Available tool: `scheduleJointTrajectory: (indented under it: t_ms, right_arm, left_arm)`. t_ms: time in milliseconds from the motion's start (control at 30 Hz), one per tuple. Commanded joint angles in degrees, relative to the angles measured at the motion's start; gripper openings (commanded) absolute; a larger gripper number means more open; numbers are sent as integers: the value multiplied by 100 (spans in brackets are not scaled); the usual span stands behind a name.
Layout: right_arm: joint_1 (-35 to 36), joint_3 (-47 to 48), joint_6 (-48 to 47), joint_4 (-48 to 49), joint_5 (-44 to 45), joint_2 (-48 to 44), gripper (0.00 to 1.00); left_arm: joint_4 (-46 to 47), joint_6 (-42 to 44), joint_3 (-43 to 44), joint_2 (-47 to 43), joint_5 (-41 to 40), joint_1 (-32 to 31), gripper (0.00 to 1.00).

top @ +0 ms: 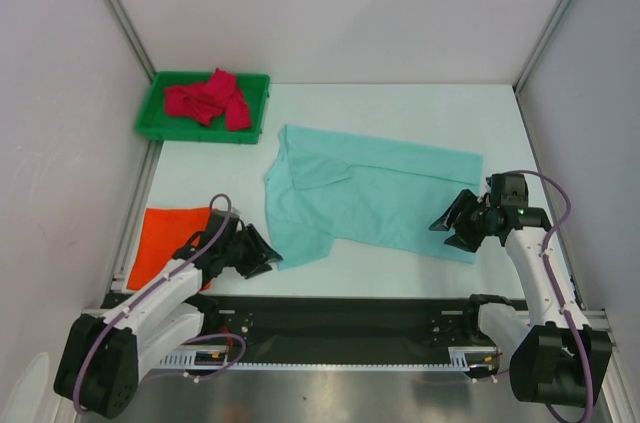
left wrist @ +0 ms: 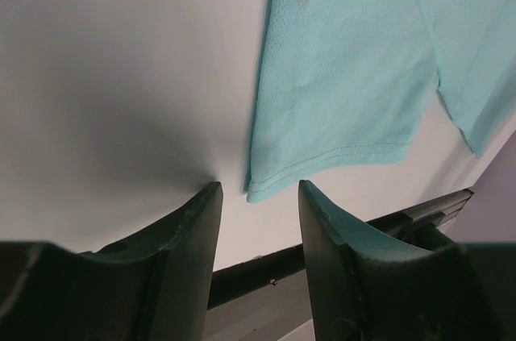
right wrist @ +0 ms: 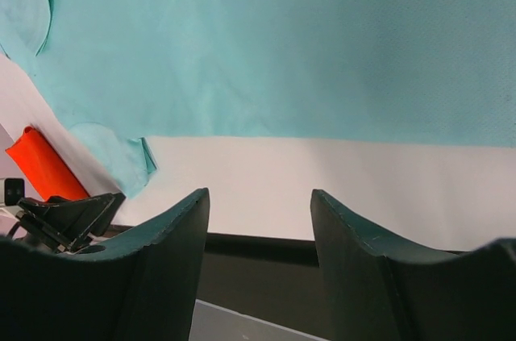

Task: Fold and stack the t-shirts
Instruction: Fold the tshirt

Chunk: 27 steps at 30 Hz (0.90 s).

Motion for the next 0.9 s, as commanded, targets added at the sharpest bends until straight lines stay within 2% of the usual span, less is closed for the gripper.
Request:
scheduleJointTrajectory:
  t_ms: [0,200,500,800,867]
  right_arm:
    - [27,25,-55,3,-79,19,59]
    - [27,-28,-81,47,-71,46,59]
    - [27,-98,-55,108,-70,28,59]
    - [27,-318,252,169,52,116,60]
    - [18,-362,436,178,140,212,60]
  left_arm:
    - [-182,-173,-322,56,-289,-60,49]
    - [223,-164,-366,504,-131,-69,45]
    - [302,-156,-419,593,-175,-95,40]
    - [531,-42,-358,567,-219,-95,20]
    - [522,133,-261,566,-236,-95,11]
